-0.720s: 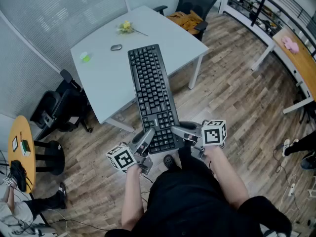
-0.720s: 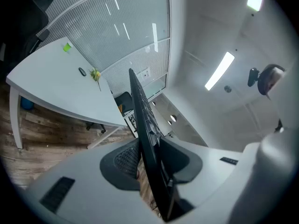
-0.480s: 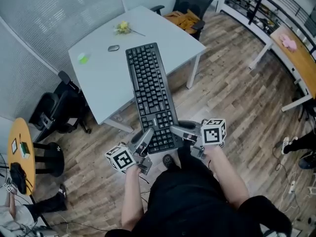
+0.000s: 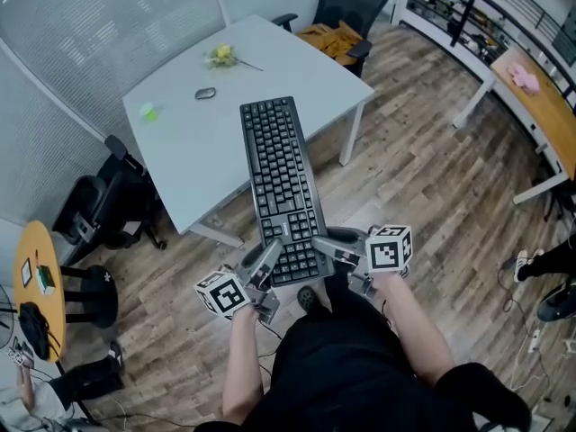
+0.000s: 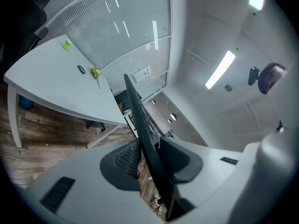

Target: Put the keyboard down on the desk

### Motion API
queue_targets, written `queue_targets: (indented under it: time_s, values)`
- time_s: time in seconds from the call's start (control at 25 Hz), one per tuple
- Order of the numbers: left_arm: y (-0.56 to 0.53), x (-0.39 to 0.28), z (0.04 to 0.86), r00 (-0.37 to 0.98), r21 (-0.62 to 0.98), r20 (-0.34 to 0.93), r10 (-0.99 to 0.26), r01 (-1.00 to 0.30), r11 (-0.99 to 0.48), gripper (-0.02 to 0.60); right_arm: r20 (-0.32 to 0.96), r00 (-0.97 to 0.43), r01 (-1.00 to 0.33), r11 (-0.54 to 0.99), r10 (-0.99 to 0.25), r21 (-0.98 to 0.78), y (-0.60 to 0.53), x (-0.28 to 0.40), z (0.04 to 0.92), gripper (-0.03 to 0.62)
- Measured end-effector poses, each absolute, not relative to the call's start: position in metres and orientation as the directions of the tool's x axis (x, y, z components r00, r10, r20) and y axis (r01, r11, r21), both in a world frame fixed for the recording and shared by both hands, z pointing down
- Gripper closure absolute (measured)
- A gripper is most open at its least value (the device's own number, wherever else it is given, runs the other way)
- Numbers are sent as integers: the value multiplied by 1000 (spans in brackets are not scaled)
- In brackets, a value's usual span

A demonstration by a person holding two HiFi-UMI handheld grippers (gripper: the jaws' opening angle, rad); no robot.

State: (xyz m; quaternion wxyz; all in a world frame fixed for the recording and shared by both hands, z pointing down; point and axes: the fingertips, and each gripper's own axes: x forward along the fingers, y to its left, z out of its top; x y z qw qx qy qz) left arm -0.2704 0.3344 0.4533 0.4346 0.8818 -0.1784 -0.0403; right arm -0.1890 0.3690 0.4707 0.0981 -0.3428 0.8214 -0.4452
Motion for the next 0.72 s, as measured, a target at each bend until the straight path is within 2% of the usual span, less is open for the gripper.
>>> queue_targets:
  time_s: [0.24, 0.72]
  values:
    - [330, -271, 462, 934, 787, 74, -350, -270, -555, 471, 151, -730, -497, 366, -666, -787, 365, -187, 473, 431]
    - [277, -208, 480, 915, 785, 145, -377, -338, -520, 463, 167, -729, -496, 345, -663, -797, 312, -125, 491, 428]
